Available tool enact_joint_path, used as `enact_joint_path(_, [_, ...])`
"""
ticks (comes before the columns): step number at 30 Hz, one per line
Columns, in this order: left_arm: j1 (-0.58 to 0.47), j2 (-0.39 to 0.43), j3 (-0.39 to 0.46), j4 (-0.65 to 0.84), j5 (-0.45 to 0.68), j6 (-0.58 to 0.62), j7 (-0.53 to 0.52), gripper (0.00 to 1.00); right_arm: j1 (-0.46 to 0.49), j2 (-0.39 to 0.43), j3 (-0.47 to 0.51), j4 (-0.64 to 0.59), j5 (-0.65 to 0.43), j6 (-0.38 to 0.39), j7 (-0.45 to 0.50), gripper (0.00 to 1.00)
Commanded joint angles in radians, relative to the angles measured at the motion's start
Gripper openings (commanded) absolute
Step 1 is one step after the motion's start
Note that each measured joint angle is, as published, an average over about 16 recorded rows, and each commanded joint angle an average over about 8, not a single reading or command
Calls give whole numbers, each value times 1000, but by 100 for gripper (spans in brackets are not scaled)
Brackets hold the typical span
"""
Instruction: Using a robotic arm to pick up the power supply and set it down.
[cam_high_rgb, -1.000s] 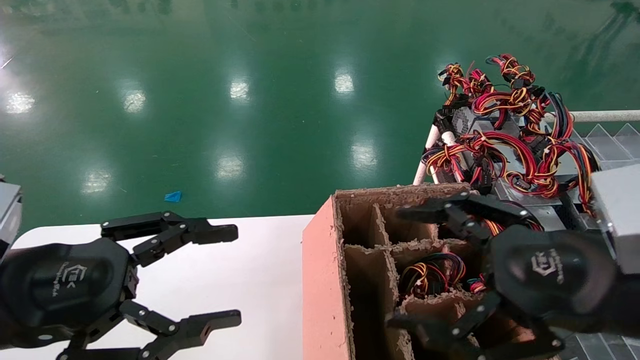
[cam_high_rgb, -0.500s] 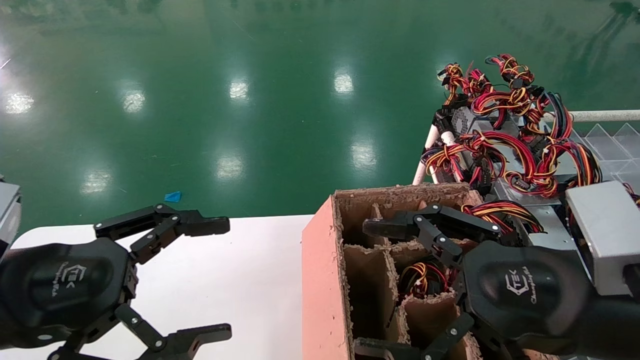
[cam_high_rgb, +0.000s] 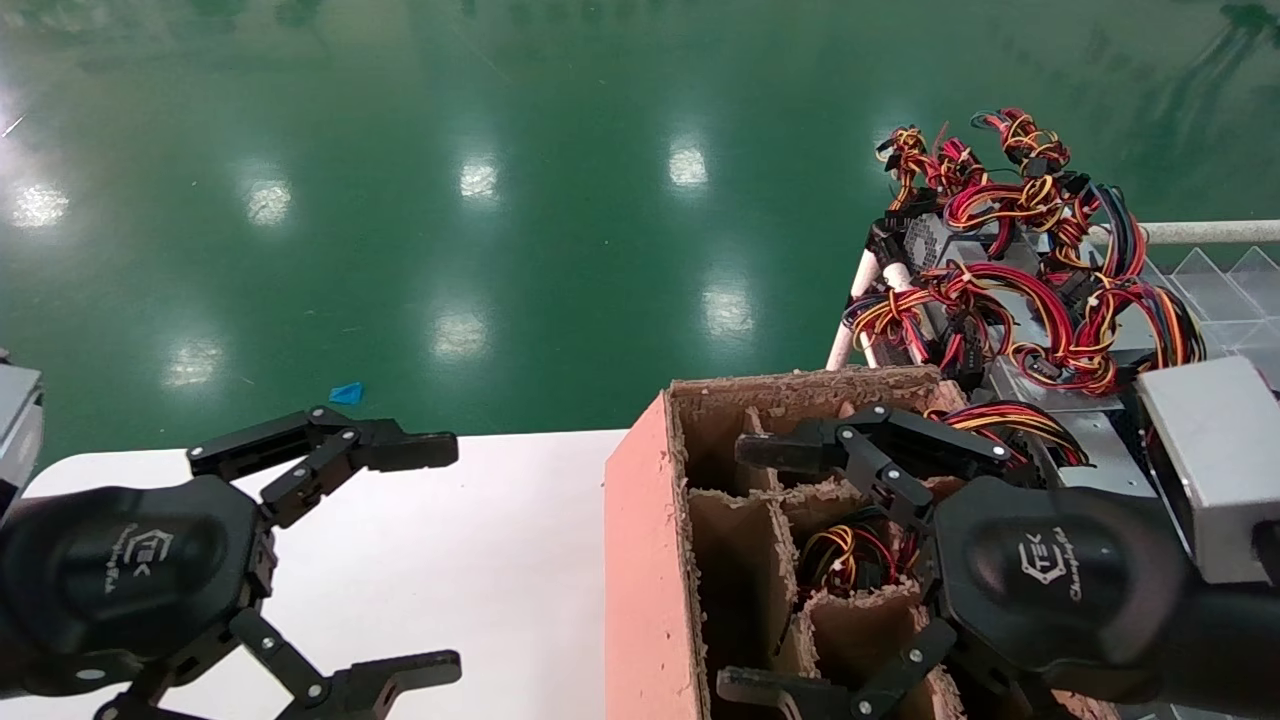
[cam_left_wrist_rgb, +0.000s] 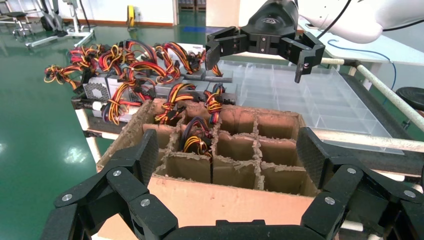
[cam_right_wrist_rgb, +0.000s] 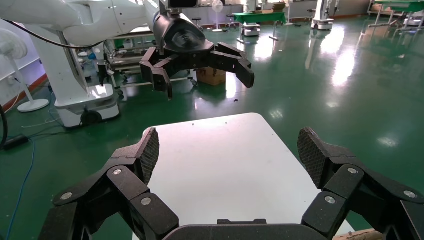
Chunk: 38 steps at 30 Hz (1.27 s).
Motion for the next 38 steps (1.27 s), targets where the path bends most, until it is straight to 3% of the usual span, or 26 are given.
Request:
enact_joint_path(1, [0,0,0,0,0,0,0,100,1,1,-1,-1,0,0,0,100])
enact_joint_path(38, [0,0,0,0,0,0,0,100,6,6,-6,-5,-1,-1,-2,100])
